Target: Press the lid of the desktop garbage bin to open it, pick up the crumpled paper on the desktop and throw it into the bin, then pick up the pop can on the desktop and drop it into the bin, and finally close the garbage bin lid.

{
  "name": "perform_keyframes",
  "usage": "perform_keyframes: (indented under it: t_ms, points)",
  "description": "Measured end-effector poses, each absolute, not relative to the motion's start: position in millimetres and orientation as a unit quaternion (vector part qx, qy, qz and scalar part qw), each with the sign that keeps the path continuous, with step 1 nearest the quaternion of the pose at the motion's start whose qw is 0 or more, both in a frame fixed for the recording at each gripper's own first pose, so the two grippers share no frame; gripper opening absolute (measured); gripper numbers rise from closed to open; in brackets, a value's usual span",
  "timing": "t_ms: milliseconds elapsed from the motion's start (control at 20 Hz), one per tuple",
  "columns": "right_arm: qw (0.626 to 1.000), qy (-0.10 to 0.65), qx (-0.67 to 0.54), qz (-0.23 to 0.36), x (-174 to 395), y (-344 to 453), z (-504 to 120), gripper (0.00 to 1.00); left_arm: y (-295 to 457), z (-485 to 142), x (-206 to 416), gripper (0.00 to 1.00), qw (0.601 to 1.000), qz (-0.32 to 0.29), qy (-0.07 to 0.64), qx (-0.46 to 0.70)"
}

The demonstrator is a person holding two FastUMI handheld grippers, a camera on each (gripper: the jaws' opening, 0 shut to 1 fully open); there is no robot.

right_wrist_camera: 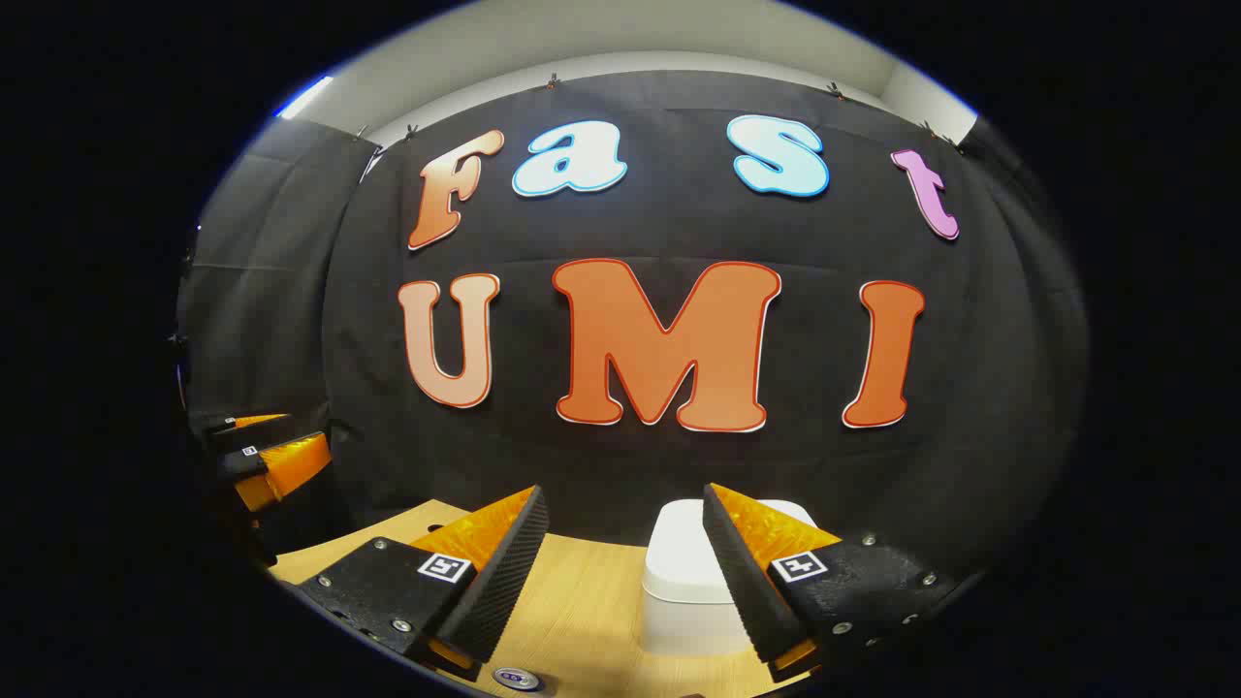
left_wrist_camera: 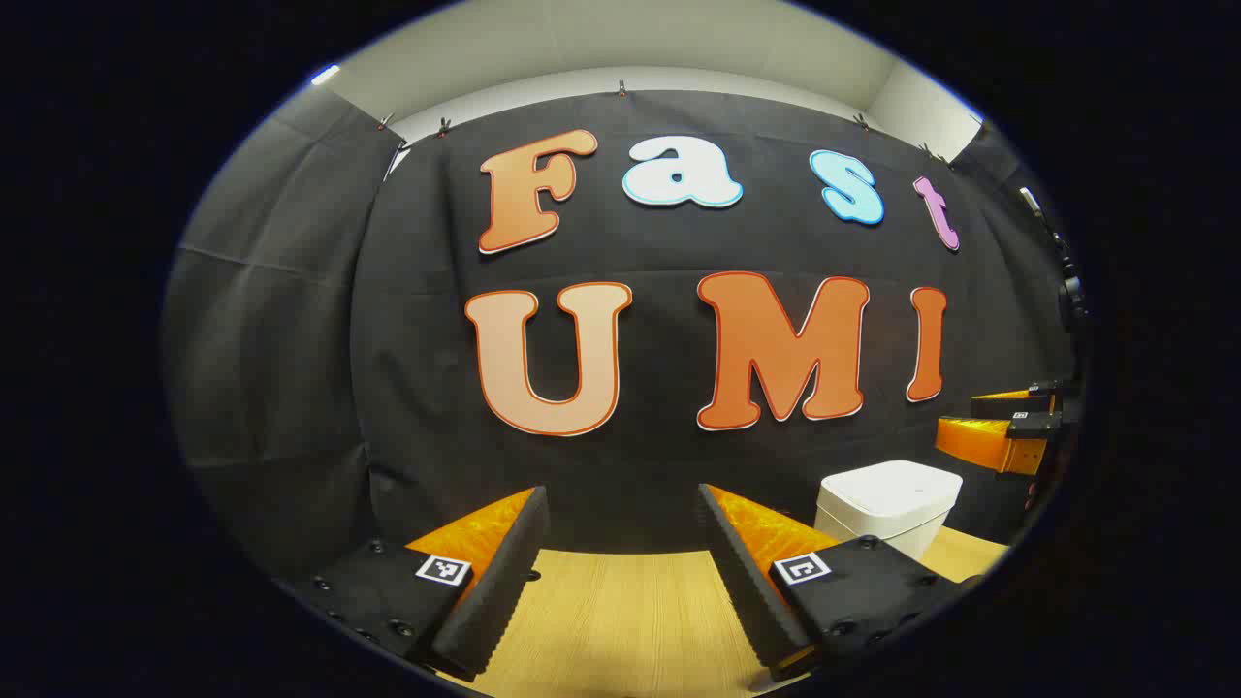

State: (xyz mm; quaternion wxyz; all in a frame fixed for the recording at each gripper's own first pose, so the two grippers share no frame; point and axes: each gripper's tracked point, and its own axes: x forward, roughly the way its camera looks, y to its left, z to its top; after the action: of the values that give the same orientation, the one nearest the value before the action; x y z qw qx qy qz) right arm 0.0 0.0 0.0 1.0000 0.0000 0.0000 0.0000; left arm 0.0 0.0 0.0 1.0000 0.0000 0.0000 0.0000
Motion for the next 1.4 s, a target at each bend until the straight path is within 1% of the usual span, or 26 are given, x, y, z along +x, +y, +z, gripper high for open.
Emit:
perform_keyframes:
  t_ms: [50,500,600,700,800,850,900,1000,1050,1100,1150,1200,1250,1300,1350,1400]
  points:
    - [1.0,-0.001,0.0,-0.004,-0.3,-2.3,1.5,0.96,0.3,1.6,-0.8,0.98,1.0,-0.001,-0.002,0.001]
    - [0.999,-0.004,-0.006,-0.035,-4.7,-20.8,1.3,0.96,-6.6,7.7,-9.7,0.99,1.0,-0.014,-0.009,0.014]
    - [0.999,-0.003,-0.008,-0.041,-3.0,-26.8,0.4,0.95,-8.0,7.8,-11.8,0.99,1.0,-0.014,-0.01,0.019]
    - [0.999,-0.003,-0.009,-0.049,-0.5,-36.7,-0.6,0.91,-8.0,8.9,-13.8,0.98,1.0,-0.012,-0.01,0.023]
    - [0.998,0.001,-0.009,-0.054,1.0,-45.6,-2.7,0.84,-7.8,8.7,-18.8,0.98,1.0,-0.008,-0.01,0.026]
    - [0.998,0.003,-0.006,-0.057,3.9,-50.8,-3.3,0.82,-7.0,8.9,-21.0,0.99,1.0,-0.003,-0.009,0.029]
    - [0.998,0.005,-0.002,-0.061,6.8,-56.8,-5.7,0.68,-5.0,8.7,-24.0,0.99,1.0,0.001,-0.008,0.03]
    - [0.997,0.014,0.007,-0.073,14.2,-69.5,-11.3,0.57,-2.9,7.6,-28.0,0.99,0.999,0.011,-0.007,0.033]
    - [0.997,0.02,0.011,-0.077,17.3,-75.3,-15.4,0.44,-2.6,8.3,-29.4,0.98,0.999,0.016,-0.006,0.036]
    - [0.996,0.026,0.014,-0.082,21.8,-80.6,-19.5,0.37,-0.8,8.3,-32.0,0.99,0.999,0.021,-0.006,0.039]
    - [0.996,0.032,0.019,-0.081,25.2,-83.8,-23.2,0.25,0.3,8.4,-33.4,0.99,0.999,0.026,-0.006,0.041]
    - [0.996,0.037,0.025,-0.079,27.5,-87.1,-27.5,0.2,1.6,8.8,-35.9,0.98,0.999,0.032,-0.005,0.044]
    - [0.995,0.042,0.028,-0.08,31.2,-90.2,-30.8,0.12,2.7,8.7,-37.7,0.98,0.998,0.037,-0.004,0.046]
    - [0.995,0.047,0.027,-0.084,37.9,-96.6,-34.2,0.1,4.4,9.1,-40.9,0.99,0.998,0.044,-0.004,0.048]
    - [0.995,0.052,0.025,-0.085,41.4,-100.9,-37.6,0.05,5.9,7.8,-43.1,0.98,0.997,0.05,-0.002,0.051]
    - [0.995,0.058,0.025,-0.082,45.3,-103.3,-42.8,0.02,7.3,7.7,-45.0,0.99,0.997,0.056,0.0,0.053]
